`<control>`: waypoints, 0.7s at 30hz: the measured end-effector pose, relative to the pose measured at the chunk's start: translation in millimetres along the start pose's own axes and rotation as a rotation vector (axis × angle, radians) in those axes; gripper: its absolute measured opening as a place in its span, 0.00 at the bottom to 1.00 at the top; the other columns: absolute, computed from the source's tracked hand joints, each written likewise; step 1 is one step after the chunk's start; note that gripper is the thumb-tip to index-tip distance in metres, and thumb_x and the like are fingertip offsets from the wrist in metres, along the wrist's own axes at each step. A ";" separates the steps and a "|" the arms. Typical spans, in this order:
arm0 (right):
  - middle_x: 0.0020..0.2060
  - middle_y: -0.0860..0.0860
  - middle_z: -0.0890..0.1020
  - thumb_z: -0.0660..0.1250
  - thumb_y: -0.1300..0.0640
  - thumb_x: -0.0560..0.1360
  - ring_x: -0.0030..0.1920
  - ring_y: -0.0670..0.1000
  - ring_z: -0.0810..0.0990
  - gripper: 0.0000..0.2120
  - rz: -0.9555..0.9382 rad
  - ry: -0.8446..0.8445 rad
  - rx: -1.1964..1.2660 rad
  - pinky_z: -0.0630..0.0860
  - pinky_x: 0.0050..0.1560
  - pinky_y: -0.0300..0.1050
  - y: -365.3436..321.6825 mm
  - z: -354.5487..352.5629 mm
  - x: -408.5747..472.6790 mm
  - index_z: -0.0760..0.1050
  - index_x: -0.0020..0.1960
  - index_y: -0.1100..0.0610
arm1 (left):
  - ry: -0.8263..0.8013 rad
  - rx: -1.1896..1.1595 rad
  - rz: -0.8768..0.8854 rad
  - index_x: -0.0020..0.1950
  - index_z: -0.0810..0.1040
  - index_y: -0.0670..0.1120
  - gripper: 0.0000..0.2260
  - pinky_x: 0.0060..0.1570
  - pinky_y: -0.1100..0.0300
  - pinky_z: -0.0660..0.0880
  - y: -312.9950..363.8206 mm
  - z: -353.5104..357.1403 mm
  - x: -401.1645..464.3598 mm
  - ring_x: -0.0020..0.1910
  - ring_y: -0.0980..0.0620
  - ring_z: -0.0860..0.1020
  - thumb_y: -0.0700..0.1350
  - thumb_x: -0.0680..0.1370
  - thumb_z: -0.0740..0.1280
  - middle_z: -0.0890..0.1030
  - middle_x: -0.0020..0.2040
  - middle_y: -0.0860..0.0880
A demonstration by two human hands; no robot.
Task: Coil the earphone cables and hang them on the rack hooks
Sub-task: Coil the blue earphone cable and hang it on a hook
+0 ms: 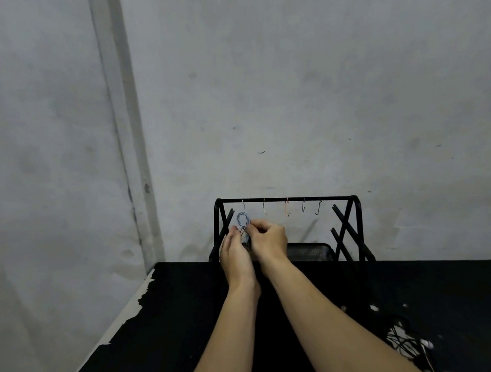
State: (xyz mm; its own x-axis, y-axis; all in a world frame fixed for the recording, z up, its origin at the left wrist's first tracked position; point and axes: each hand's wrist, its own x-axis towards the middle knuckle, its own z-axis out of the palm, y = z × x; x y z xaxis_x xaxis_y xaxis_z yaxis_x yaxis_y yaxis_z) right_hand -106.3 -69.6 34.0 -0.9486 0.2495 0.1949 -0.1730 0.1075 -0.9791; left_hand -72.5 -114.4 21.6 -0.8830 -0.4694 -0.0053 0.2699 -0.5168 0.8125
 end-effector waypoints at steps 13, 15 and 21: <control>0.48 0.48 0.86 0.64 0.61 0.77 0.51 0.47 0.81 0.12 0.060 -0.012 -0.041 0.73 0.50 0.36 -1.8 -29.4 -16.8 0.84 0.56 0.57 | 0.009 0.026 -0.036 0.70 0.73 0.52 0.18 0.68 0.51 0.70 -8.9 -12.2 -28.1 0.63 0.51 0.76 0.51 0.80 0.62 0.78 0.63 0.52; 0.47 0.47 0.84 0.64 0.62 0.78 0.51 0.46 0.80 0.12 0.062 -0.030 -0.045 0.71 0.50 0.35 -3.0 -42.5 -26.0 0.84 0.56 0.57 | 0.041 0.050 -0.019 0.67 0.75 0.52 0.15 0.67 0.51 0.71 -8.6 -15.8 -37.5 0.62 0.51 0.76 0.49 0.81 0.62 0.77 0.63 0.50; 0.48 0.49 0.86 0.64 0.62 0.77 0.51 0.49 0.83 0.11 -0.023 -0.189 -0.122 0.78 0.55 0.44 3.3 -84.3 -59.2 0.85 0.53 0.54 | 0.006 0.194 0.092 0.49 0.77 0.53 0.04 0.59 0.51 0.76 -10.4 -16.2 -66.7 0.55 0.47 0.80 0.45 0.80 0.63 0.81 0.55 0.46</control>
State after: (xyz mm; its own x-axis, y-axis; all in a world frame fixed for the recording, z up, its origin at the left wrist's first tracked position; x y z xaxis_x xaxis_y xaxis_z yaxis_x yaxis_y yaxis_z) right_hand -28.3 -2.8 24.1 -0.9796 0.0618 0.1910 -0.1723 0.2298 -0.9579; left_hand -10.1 -89.3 4.0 -0.8556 -0.5127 0.0715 0.2701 -0.3244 0.9066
